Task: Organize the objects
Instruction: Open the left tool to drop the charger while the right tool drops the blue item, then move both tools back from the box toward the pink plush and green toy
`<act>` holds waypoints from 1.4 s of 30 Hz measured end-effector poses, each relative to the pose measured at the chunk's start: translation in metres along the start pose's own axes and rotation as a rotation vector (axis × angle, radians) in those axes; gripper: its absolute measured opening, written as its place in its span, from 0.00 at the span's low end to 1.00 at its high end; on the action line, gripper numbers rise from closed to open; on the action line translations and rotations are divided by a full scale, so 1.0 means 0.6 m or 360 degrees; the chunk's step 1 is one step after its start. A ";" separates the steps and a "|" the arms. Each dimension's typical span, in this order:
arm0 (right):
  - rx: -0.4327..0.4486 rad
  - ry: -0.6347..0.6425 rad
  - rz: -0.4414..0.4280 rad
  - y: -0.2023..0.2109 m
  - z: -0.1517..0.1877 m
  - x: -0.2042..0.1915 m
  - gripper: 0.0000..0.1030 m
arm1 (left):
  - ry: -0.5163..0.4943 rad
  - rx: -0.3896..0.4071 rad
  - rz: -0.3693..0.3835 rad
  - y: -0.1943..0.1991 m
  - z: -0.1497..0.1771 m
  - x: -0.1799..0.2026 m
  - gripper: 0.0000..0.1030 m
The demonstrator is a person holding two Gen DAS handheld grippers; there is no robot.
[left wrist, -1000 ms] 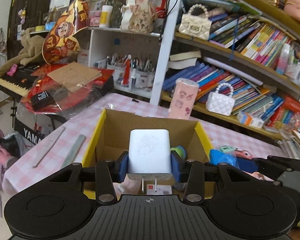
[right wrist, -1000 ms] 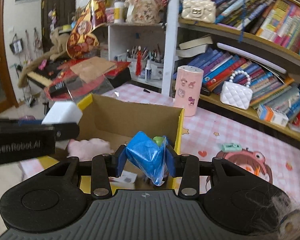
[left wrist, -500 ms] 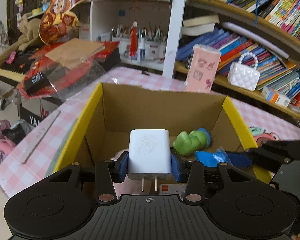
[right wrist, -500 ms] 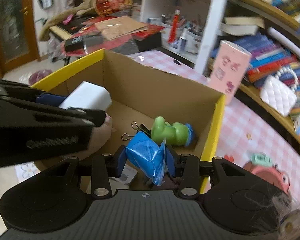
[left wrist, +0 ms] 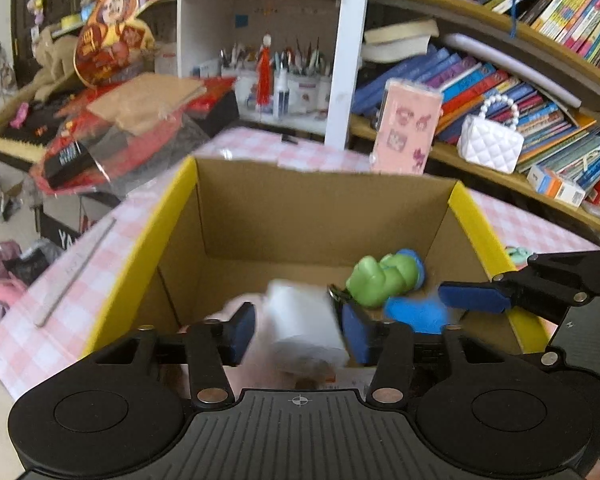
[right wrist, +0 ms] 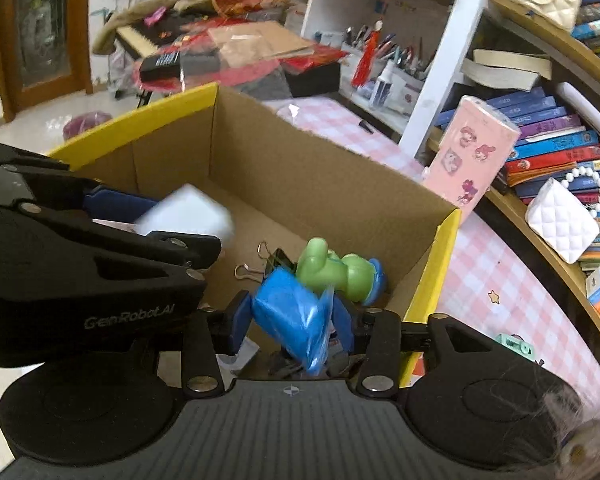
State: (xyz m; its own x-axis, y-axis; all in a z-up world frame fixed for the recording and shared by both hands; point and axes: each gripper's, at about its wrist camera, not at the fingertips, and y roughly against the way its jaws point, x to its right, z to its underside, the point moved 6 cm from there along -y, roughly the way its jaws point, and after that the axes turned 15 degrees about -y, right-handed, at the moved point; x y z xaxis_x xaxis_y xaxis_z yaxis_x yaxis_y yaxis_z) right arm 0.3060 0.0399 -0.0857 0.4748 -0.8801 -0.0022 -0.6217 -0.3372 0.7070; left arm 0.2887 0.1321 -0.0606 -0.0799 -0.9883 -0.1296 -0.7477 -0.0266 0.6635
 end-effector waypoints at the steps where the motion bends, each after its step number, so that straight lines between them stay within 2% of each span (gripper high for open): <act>1: 0.0015 -0.0013 -0.0003 0.005 -0.001 -0.001 0.41 | -0.0015 0.0025 -0.0008 0.008 -0.005 -0.001 0.57; 4: 0.0076 -0.0074 -0.0023 0.027 -0.009 -0.001 0.45 | -0.0048 0.0107 -0.0029 0.035 -0.018 -0.004 0.65; 11: 0.0252 -0.0211 0.0006 0.098 -0.022 -0.008 0.46 | -0.0021 0.0250 -0.0029 0.109 -0.025 -0.018 0.66; 13: 0.0307 -0.0276 0.0028 0.125 -0.019 -0.010 0.52 | -0.0006 0.0292 -0.0038 0.136 -0.021 -0.025 0.73; 17: 0.0373 -0.0342 0.0050 0.169 -0.002 -0.019 0.53 | -0.0006 0.0355 -0.0059 0.185 -0.004 -0.039 0.76; 25: 0.0362 -0.0432 0.0126 0.222 0.066 -0.053 0.53 | -0.0029 0.0317 -0.0055 0.234 0.057 -0.049 0.76; 30: 0.0332 -0.0490 0.0178 0.243 0.115 -0.077 0.56 | -0.0044 0.0265 -0.0024 0.251 0.103 -0.043 0.76; 42: 0.0233 -0.0633 0.0275 0.274 0.221 -0.108 0.56 | -0.0064 0.0148 0.0017 0.277 0.199 -0.031 0.78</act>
State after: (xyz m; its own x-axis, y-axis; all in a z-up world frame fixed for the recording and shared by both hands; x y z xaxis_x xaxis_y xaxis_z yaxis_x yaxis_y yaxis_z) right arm 0.0902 -0.0031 -0.0632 0.0982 -0.9779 -0.1844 -0.7659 -0.1926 0.6135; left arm 0.0869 0.1638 -0.0360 -0.1133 -0.9817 -0.1533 -0.8046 0.0002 0.5938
